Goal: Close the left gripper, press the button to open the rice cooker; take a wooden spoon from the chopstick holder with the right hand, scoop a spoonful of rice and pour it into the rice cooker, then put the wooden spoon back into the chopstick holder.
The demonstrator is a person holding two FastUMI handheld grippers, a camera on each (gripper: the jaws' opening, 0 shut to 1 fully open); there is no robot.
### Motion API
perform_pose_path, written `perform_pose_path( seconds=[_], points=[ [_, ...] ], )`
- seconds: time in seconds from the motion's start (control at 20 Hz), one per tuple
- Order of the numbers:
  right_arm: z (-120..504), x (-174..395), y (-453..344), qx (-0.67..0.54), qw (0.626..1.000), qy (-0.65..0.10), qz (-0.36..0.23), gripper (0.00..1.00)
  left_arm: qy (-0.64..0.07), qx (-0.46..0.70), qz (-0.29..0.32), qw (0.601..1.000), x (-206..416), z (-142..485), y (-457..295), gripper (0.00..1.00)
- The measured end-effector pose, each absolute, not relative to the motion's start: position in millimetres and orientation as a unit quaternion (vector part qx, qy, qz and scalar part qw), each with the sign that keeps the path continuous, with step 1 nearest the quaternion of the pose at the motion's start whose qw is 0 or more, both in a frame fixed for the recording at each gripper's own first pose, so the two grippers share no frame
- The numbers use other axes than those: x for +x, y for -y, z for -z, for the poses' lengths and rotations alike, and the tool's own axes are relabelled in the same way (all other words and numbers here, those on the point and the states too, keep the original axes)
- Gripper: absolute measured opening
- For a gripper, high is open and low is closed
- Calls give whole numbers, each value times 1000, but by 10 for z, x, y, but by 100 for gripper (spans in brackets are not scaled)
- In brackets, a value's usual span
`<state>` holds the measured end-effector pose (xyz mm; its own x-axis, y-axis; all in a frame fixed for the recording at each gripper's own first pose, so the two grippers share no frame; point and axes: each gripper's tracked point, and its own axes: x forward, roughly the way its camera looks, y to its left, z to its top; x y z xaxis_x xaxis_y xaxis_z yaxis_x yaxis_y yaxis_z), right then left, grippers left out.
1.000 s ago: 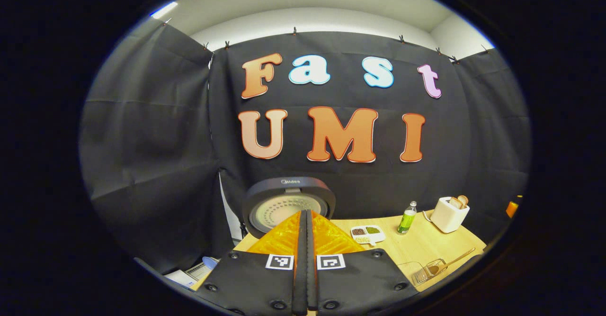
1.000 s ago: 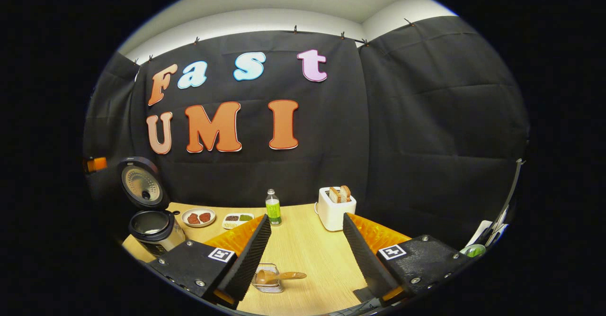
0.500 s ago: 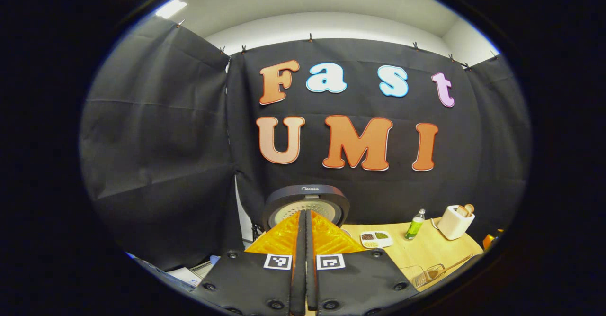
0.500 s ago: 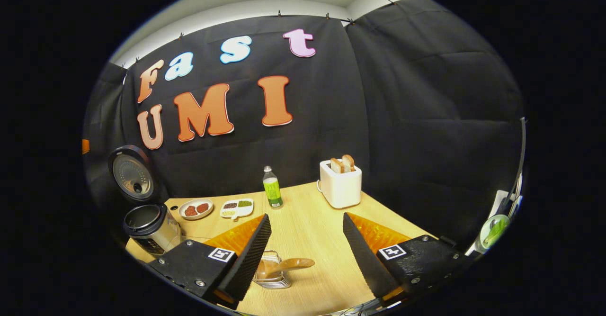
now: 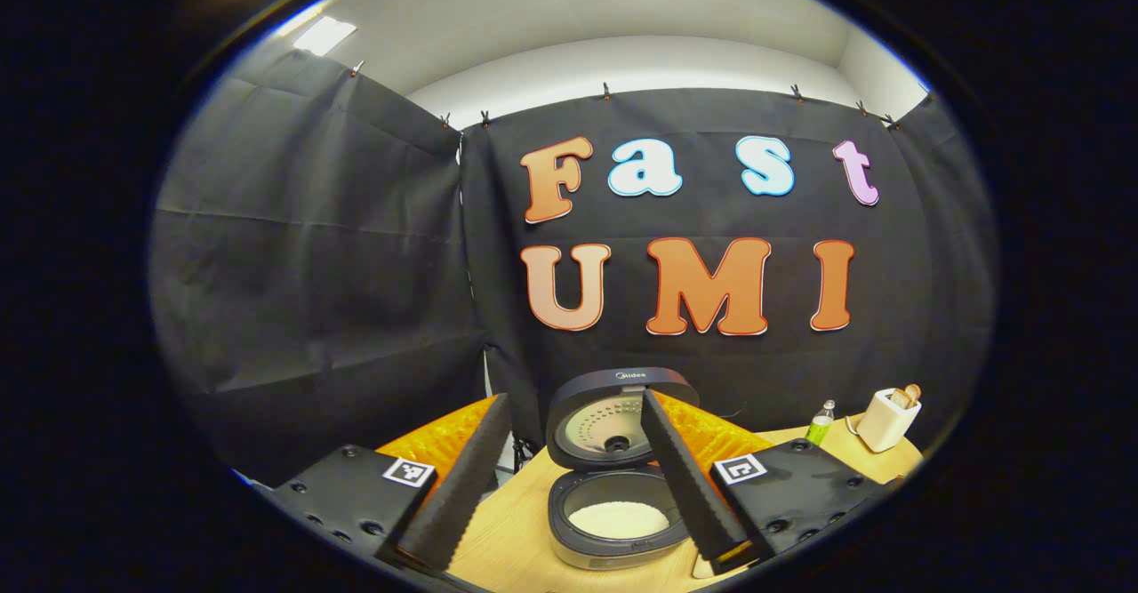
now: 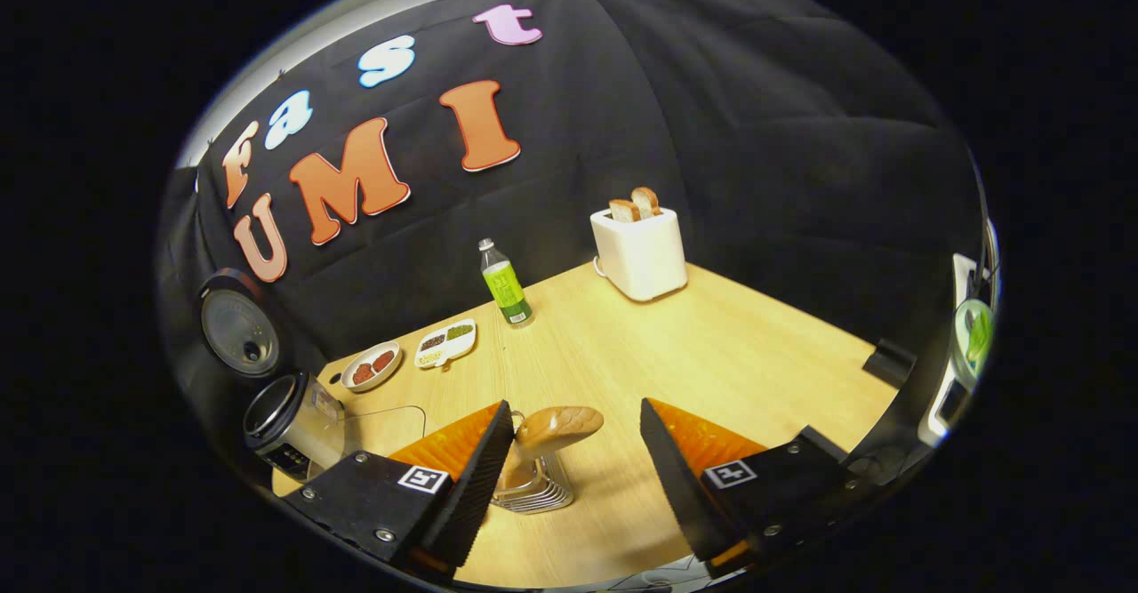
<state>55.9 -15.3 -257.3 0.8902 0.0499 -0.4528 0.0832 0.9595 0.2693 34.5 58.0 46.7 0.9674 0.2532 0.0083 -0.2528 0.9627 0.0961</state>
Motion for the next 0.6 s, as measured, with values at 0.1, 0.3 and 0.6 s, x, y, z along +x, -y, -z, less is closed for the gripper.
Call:
perform_pose_path(
  seconds=[0.1,0.3,0.6],
  points=[
    [2599,574,77,176,954,-242,2,76,-4,54,-134,990,313,-485,-618,100],
    [2580,623,-111,216,939,-266,-20,42,-9,52,-131,990,326,-447,-631,100],
    [2476,763,-338,206,940,-269,-34,19,-16,36,-122,992,354,-379,-665,100]
  ],
)
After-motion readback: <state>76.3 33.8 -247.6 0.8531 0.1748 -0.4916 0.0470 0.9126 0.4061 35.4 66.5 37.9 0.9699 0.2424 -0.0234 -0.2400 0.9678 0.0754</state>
